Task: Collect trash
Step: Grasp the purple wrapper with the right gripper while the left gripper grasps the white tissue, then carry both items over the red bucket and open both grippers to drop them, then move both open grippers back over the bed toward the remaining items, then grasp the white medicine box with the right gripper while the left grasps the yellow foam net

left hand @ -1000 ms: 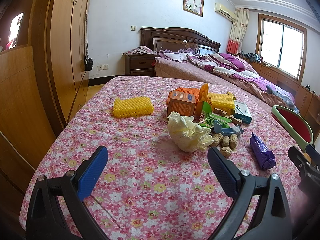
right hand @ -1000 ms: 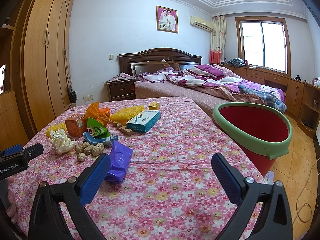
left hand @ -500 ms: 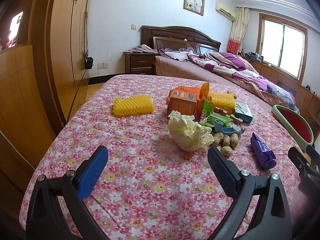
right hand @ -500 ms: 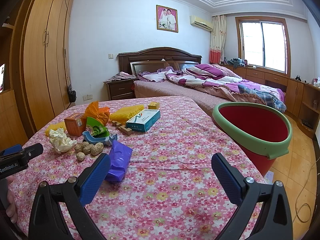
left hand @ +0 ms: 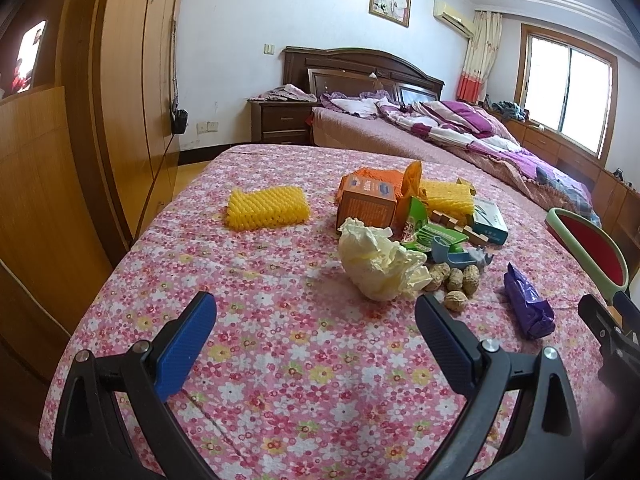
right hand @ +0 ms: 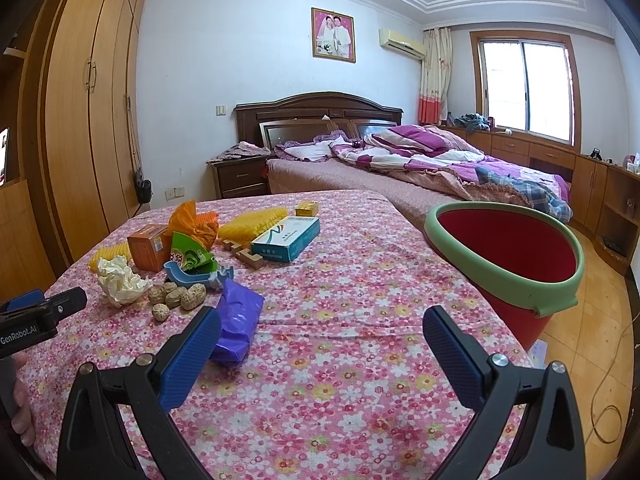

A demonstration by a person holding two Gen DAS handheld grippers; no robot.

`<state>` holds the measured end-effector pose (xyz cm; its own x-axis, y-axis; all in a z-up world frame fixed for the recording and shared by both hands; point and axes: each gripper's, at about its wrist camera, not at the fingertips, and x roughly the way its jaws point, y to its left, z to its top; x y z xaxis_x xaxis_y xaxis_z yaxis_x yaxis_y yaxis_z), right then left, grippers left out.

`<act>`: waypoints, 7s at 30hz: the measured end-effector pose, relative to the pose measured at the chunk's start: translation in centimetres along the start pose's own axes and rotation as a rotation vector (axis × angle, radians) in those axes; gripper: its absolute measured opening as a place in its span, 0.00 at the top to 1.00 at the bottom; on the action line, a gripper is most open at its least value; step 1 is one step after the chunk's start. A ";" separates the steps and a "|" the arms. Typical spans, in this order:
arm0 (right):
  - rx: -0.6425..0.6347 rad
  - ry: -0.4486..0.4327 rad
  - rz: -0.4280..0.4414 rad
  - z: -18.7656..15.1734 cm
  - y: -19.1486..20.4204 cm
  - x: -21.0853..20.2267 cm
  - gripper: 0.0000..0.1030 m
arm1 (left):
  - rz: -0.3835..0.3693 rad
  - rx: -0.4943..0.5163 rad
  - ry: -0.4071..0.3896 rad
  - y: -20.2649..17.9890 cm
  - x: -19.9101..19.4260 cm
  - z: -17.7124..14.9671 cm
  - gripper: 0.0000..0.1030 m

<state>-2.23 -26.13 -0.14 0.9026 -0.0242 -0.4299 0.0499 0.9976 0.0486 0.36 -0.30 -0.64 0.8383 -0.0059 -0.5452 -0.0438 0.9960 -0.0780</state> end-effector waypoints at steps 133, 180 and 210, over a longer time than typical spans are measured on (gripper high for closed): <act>0.248 0.157 -0.052 8.7 -21.2 3.6 0.37 | -0.638 0.229 0.281 -29.4 7.1 10.8 0.42; 0.137 0.322 0.156 9.9 -1.7 7.1 0.26 | -0.139 -0.027 0.280 2.6 10.4 12.5 0.42; 0.048 0.510 0.239 9.9 1.8 21.3 0.18 | 0.103 -0.160 0.331 4.1 16.0 9.7 0.34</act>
<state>21.31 -25.49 -0.30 0.5711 0.2489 -0.7822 -0.1008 0.9670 0.2341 18.87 4.61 -1.59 0.6053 0.0393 -0.7950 -0.2255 0.9663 -0.1239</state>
